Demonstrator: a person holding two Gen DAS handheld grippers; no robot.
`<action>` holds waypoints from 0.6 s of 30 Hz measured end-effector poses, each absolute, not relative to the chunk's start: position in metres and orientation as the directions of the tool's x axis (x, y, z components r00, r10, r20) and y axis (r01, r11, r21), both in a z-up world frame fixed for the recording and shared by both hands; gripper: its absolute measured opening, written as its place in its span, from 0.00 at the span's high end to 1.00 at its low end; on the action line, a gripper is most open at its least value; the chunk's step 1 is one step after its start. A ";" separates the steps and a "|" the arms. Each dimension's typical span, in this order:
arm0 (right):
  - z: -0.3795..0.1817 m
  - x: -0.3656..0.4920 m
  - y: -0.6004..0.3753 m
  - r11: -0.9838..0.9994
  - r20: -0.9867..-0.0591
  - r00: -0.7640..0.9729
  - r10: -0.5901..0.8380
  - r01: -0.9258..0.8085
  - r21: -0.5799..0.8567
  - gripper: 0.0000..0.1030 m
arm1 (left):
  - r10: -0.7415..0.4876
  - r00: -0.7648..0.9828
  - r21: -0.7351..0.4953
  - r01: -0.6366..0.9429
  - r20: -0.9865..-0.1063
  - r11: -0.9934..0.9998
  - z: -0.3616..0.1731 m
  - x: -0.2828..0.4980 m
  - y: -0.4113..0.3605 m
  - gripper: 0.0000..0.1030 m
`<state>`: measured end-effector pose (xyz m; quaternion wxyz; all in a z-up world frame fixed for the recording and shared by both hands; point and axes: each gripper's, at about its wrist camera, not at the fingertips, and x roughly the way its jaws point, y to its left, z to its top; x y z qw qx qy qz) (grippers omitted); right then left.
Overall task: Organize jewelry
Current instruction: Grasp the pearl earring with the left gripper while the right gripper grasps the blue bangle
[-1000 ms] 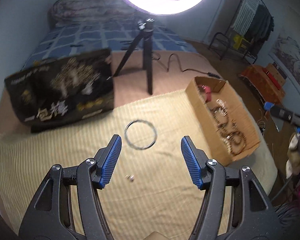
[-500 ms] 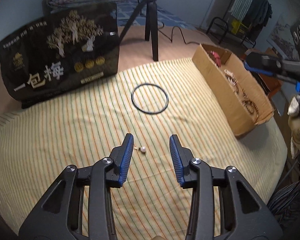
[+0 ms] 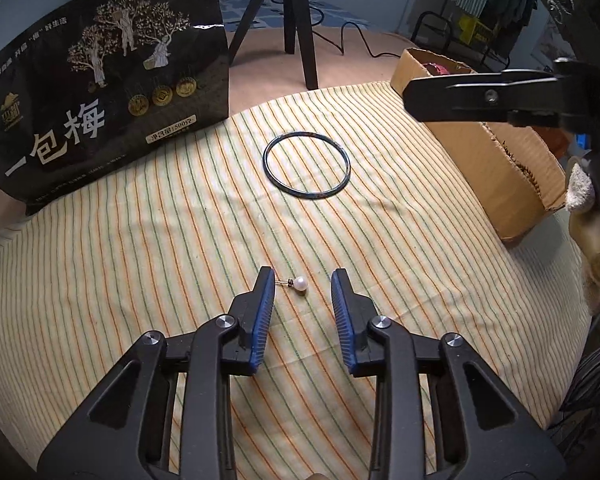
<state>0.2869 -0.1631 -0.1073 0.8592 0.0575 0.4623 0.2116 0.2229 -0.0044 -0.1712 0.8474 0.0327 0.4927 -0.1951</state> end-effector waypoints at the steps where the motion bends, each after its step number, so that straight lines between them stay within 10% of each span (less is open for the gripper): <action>1: -0.109 0.289 -0.162 0.904 -0.773 0.478 0.417 -0.307 0.298 0.26 | -0.298 0.439 -0.133 0.367 -0.847 0.921 -0.172 0.223 -0.005 0.73; 18: -0.129 0.302 -0.135 0.911 -0.797 0.464 0.388 -0.322 0.256 0.26 | -0.281 0.446 -0.120 0.355 -0.850 0.927 -0.188 0.231 0.009 0.92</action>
